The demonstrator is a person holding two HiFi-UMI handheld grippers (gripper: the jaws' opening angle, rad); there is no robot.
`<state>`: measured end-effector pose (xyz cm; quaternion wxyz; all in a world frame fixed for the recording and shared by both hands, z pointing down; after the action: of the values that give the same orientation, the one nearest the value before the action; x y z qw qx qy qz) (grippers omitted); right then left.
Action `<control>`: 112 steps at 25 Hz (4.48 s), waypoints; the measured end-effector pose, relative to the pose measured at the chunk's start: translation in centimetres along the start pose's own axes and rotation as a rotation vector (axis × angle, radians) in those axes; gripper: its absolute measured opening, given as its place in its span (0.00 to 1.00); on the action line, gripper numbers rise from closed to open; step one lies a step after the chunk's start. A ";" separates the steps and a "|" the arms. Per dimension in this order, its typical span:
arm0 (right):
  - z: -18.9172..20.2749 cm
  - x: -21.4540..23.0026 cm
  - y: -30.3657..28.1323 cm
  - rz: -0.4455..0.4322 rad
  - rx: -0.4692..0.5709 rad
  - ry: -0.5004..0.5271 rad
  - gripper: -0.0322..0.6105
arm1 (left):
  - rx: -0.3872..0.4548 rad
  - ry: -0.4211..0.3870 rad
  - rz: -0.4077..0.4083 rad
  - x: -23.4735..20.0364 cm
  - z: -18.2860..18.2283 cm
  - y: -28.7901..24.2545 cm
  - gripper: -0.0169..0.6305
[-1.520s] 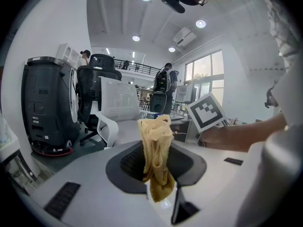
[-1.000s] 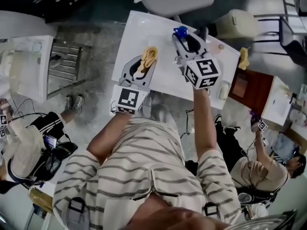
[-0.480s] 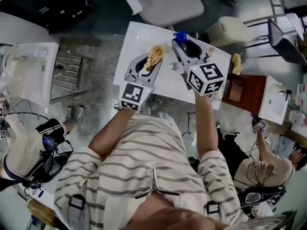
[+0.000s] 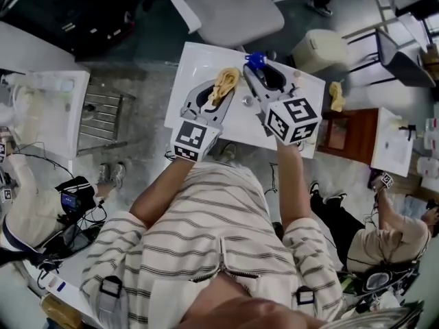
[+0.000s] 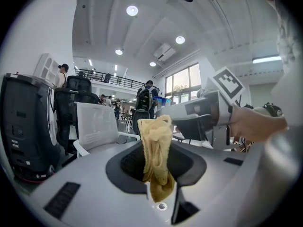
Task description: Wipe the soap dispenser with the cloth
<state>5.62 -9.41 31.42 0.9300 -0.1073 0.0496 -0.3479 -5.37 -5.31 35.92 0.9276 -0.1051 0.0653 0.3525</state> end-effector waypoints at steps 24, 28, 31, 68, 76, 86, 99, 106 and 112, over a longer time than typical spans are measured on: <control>0.4 -0.3 4.0 0.015 0.011 0.029 0.25 | -0.026 -0.108 0.137 7.7 1.1 -2.1 0.18; 0.7 -0.8 4.3 0.004 0.014 0.029 0.25 | -0.038 -0.122 0.165 9.0 1.7 -2.5 0.18; 0.6 -0.7 4.8 0.005 0.025 0.022 0.25 | -0.051 -0.126 0.172 9.3 2.3 -2.7 0.18; -0.4 -0.4 5.5 -0.014 0.030 0.044 0.25 | -0.046 -0.058 0.076 2.2 1.4 0.2 0.18; 0.3 -1.0 5.5 -0.150 0.033 0.140 0.25 | -0.033 -0.095 0.198 1.4 0.8 0.3 0.18; 1.6 -1.7 5.1 -0.322 0.021 0.147 0.25 | -0.074 -0.184 0.400 0.0 -0.2 -0.7 0.18; 1.7 -3.2 5.8 -0.475 0.041 0.151 0.24 | -0.130 -0.179 0.700 0.2 0.4 -1.7 0.18; 1.2 -3.7 5.7 -0.514 0.055 0.135 0.24 | -0.140 -0.177 0.772 0.1 0.4 -2.3 0.18; 1.0 -3.5 6.0 -0.541 0.082 0.116 0.24 | -0.161 -0.162 0.822 0.3 1.5 -3.4 0.18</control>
<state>7.01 -2.54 31.00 0.8026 -0.0588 0.0583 -0.5907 -2.76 -7.25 37.83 0.7008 -0.1145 0.0009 0.7041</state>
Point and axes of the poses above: the fingertips, and each gripper's own axes: y backward along the fingers, x to its right, z out of its underside, the point moved 5 cm from there along y, backward along the fingers, and after that the axes turned 8 degrees about y, right-handed, at the moved point
